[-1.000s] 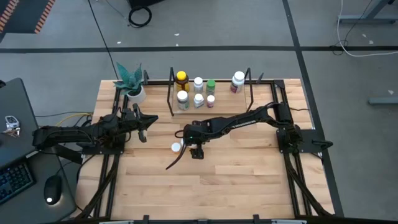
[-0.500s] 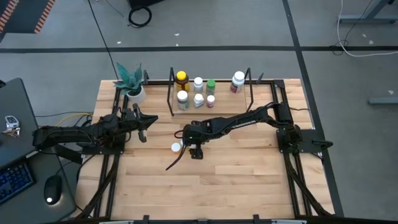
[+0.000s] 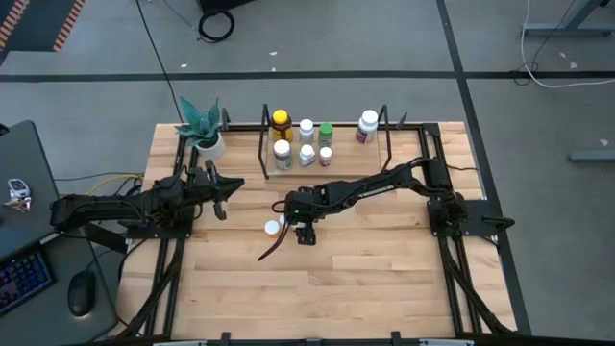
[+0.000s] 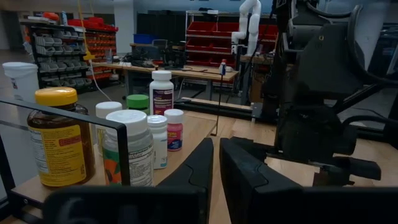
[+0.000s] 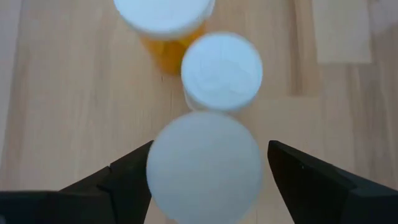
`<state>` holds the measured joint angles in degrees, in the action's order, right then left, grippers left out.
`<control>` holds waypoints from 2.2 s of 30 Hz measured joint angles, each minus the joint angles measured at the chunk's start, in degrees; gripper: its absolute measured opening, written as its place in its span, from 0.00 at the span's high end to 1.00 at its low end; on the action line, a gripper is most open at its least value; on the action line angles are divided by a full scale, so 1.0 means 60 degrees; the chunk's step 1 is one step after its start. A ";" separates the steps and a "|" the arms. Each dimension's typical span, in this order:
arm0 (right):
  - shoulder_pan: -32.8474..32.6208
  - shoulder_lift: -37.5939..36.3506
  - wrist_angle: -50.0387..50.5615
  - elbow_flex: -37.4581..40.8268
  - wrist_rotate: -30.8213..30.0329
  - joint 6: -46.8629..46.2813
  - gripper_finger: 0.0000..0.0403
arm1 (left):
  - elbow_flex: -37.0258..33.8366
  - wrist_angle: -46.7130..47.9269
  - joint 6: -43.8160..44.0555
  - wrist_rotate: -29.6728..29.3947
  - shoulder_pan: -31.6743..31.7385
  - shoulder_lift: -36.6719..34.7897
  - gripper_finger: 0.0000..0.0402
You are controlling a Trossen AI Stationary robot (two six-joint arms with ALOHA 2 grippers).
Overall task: Pick and place medicine bottles onto shelf by color
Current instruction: Put the right orange pill bottle on the shelf
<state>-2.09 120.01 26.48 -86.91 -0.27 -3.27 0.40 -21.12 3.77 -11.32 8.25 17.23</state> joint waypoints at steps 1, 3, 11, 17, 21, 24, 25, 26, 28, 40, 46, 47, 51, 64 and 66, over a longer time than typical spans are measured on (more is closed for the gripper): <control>0.0009 0.0003 0.0015 0.0007 -0.0004 -0.0014 0.25 | -0.0003 0.0000 0.0000 -0.0003 0.0000 0.0000 0.92; 0.0021 0.0000 -0.0074 0.0005 -0.0004 -0.0025 0.28 | 0.0000 0.0000 0.0000 -0.0003 0.0000 0.0000 0.92; 0.0140 0.0000 -0.0044 0.0004 -0.0007 0.0000 0.36 | -0.0001 0.0000 0.0000 -0.0003 -0.0001 0.0000 0.91; 0.0242 -0.0041 0.0061 0.0004 0.0014 0.0051 0.38 | 0.0000 0.0000 0.0000 -0.0003 0.0000 0.0000 0.90; 0.0336 -0.0197 0.0118 -0.0008 0.0018 0.0119 0.38 | -0.0003 0.0000 0.0000 -0.0003 -0.0002 0.0000 0.92; 0.0433 -0.0286 0.0307 -0.0004 0.0019 0.0131 0.38 | 0.0000 0.0000 0.0000 -0.0003 0.0000 0.0000 0.93; 0.0460 -0.0291 0.0247 -0.0004 0.0022 0.0135 0.38 | -0.0002 -0.0001 0.0000 -0.0003 0.0000 0.0000 0.93; 0.0484 -0.0302 0.0262 -0.0007 0.0029 0.0138 0.38 | 0.0000 -0.0003 0.0000 -0.0003 -0.0002 0.0000 0.92; 0.0517 -0.0313 0.0362 -0.0006 0.0114 0.0146 0.38 | -0.0004 0.0000 0.0000 0.0001 0.0000 0.0000 0.92; 0.0629 -0.0386 0.0444 -0.0004 0.0131 0.0149 0.43 | -0.0003 0.0000 0.0000 0.0001 -0.0004 0.0000 0.91; 0.0637 -0.0436 0.0541 -0.0004 0.0131 0.0149 0.43 | -0.0004 0.0000 0.0000 0.0001 -0.0004 0.0000 0.92; 0.0637 -0.0467 0.0553 -0.0004 0.0131 0.0149 0.43 | -0.0003 0.0000 0.0000 0.0001 -0.0004 0.0000 0.92; 0.0645 -0.0706 0.0745 -0.0004 0.0054 0.0149 0.43 | -0.0002 0.0000 0.0000 0.0000 -0.0003 0.0000 0.91; 0.1024 -0.1746 0.2105 0.0000 -0.0342 0.0360 0.43 | -0.0004 0.0004 0.0000 0.0001 0.0000 0.0000 0.92; 0.1136 -0.1879 0.2394 0.0000 -0.0518 0.0401 0.43 | -0.0001 0.0000 0.0000 -0.0002 -0.0001 0.0000 0.93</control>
<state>4.73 108.73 40.84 -86.91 -3.38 -0.86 0.40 -21.12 3.77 -11.33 8.24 17.23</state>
